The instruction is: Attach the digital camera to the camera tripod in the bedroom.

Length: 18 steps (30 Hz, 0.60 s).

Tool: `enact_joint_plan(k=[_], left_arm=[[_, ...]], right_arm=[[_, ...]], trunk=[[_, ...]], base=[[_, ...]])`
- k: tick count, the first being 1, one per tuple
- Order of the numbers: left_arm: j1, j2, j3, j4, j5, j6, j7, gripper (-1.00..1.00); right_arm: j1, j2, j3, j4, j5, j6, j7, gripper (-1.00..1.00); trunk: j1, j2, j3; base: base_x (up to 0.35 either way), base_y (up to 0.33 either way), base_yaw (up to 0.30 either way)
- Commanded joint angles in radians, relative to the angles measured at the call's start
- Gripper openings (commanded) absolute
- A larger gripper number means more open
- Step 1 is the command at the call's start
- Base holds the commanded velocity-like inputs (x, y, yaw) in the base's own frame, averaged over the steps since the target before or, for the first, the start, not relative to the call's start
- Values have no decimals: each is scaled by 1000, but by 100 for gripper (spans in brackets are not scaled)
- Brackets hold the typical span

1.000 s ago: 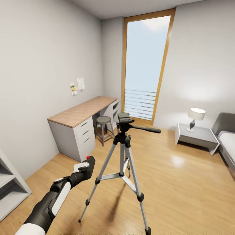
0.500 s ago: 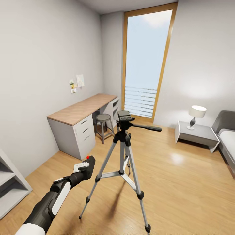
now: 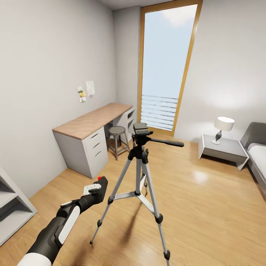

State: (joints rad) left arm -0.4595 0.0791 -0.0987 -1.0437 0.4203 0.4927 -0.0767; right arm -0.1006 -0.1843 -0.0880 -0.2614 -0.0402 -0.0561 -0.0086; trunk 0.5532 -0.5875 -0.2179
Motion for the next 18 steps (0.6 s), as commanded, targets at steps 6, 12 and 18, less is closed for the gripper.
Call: enact_joint_plan(k=[6,12,18], left_arm=[[-1,1,-1,0,2,4,-2,-100],[-1,1,-1,0,2,4,-2,-100],[-1,1,-1,0,3,4,-2,-100]], right_arm=[[-1,0,-2,1,-4,-4,0,100],[-1,0,-2,1,-5,-4,1,100],[-1,0,-2,1,-4,-4,1,100]], trunk=[[0,-1,-11],[0,-1,-21],[0,-1,-31]], base=[[0,0,0],[0,0,0],[0,0,0]])
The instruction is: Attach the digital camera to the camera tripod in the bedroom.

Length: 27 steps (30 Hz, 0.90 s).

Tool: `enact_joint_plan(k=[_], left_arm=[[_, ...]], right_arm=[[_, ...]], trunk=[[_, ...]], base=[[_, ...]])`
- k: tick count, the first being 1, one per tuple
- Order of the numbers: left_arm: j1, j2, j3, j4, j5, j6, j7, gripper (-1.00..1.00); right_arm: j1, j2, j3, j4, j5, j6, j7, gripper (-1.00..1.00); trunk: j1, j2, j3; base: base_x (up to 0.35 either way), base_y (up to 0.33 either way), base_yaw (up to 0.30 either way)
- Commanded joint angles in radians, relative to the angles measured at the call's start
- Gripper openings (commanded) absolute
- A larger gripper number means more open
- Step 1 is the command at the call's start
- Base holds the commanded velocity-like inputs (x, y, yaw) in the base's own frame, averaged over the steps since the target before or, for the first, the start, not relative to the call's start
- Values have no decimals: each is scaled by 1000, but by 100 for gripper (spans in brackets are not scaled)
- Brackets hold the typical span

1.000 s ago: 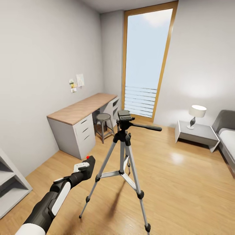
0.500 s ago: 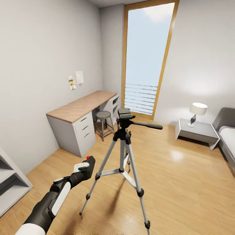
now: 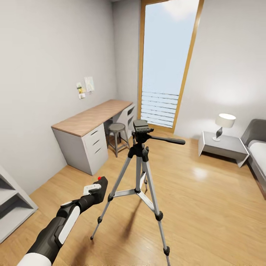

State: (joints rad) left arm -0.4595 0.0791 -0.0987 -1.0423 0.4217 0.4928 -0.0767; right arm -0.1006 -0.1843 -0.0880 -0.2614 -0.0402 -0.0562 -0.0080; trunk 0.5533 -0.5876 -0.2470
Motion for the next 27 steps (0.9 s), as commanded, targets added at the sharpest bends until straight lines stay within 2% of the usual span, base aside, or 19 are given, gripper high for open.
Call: enact_joint_plan(k=[1,27], left_arm=[[-1,1,-1,-1,2,4,-2,-100],[-1,1,-1,-1,2,4,-4,-100]], right_arm=[[-1,0,-2,1,-4,-4,0,100],[-1,0,-2,1,-4,-4,0,100]], trunk=[[0,-1,-3],[0,-1,-45]], base=[[0,0,0],[0,0,0]])
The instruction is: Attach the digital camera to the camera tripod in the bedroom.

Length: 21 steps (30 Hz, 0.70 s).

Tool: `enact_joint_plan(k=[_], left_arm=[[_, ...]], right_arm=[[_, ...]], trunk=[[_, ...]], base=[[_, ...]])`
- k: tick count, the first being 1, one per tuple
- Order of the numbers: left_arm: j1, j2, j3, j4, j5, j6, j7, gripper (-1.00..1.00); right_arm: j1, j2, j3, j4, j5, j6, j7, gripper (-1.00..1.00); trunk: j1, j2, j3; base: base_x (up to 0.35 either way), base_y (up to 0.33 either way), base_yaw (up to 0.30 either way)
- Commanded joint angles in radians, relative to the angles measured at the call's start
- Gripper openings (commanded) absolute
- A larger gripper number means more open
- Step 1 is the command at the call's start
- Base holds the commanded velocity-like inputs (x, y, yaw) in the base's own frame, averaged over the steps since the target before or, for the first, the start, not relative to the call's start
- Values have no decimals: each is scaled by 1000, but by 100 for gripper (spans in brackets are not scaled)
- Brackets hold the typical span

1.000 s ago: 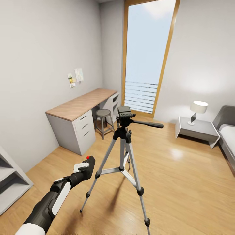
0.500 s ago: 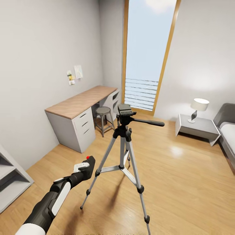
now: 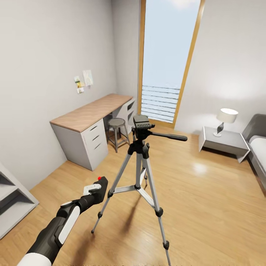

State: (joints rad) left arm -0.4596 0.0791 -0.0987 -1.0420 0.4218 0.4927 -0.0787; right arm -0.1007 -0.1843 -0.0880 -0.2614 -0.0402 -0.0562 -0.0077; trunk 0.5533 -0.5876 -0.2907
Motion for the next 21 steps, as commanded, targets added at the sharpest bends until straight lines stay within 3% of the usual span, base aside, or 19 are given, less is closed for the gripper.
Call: enact_joint_plan(k=[1,21], left_arm=[[-1,1,-1,-1,2,4,-2,-100],[-1,4,3,4,4,4,-7,-100]], right_arm=[[-1,0,-2,1,-4,-4,0,100],[-1,0,-2,1,-4,-4,0,100]], trunk=[[0,-1,-3],[0,-1,-35]], base=[[0,0,0],[0,0,0]])
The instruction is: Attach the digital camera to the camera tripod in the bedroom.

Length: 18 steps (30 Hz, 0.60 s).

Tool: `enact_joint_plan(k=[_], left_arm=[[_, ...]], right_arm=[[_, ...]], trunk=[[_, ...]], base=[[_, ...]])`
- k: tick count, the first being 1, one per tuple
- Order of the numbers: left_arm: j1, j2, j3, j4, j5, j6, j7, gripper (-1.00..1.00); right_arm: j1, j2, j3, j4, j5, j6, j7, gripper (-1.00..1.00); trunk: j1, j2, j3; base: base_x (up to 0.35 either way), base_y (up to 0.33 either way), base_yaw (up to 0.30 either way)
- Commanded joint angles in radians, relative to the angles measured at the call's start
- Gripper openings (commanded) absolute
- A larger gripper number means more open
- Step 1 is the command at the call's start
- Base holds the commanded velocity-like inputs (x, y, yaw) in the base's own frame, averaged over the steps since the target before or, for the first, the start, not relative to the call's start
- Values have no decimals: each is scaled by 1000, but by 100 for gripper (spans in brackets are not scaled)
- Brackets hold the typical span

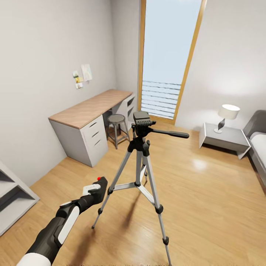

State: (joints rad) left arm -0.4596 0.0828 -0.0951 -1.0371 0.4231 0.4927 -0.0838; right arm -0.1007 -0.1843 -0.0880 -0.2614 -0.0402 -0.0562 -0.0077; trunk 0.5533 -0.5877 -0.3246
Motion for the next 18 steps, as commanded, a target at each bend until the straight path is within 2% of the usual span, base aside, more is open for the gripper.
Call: enact_joint_plan(k=[1,3,5,6,7,8,10,14,18], left_arm=[[-1,3,2,1,4,4,-1,-100],[-1,14,27,10,6,4,-3,-100],[-1,28,76,21,10,4,-6,-100],[-1,33,115,28,14,4,-9,-100],[-1,35,135,31,15,4,-11,-100],[-1,39,169,35,15,5,-18,-100],[-1,41,203,40,16,4,-33,-100],[-1,44,232,47,16,5,-74,-100],[-1,45,241,49,16,5,-113,-100]], right_arm=[[-1,0,-2,1,-4,-4,0,100],[-1,0,-2,1,-4,-4,0,100],[-1,0,-2,1,-4,-4,0,100],[-1,0,-2,1,-4,-4,0,100],[-1,0,-2,1,-4,-4,0,100],[-1,0,-2,1,-4,-4,0,100],[-1,0,-2,1,-4,-4,0,100],[-1,0,-1,1,-4,-3,1,100],[-1,0,-1,1,-4,-4,1,100]], trunk=[[0,-1,-3],[0,-1,-6],[0,-1,-9],[0,-1,-11],[0,-1,-13],[0,-1,-14],[0,-1,-18],[0,-1,-24],[0,-1,-30]], base=[[0,0,0],[0,0,0],[0,0,0],[0,0,0],[0,0,0],[0,0,0],[0,0,0],[0,0,0],[0,0,0]])
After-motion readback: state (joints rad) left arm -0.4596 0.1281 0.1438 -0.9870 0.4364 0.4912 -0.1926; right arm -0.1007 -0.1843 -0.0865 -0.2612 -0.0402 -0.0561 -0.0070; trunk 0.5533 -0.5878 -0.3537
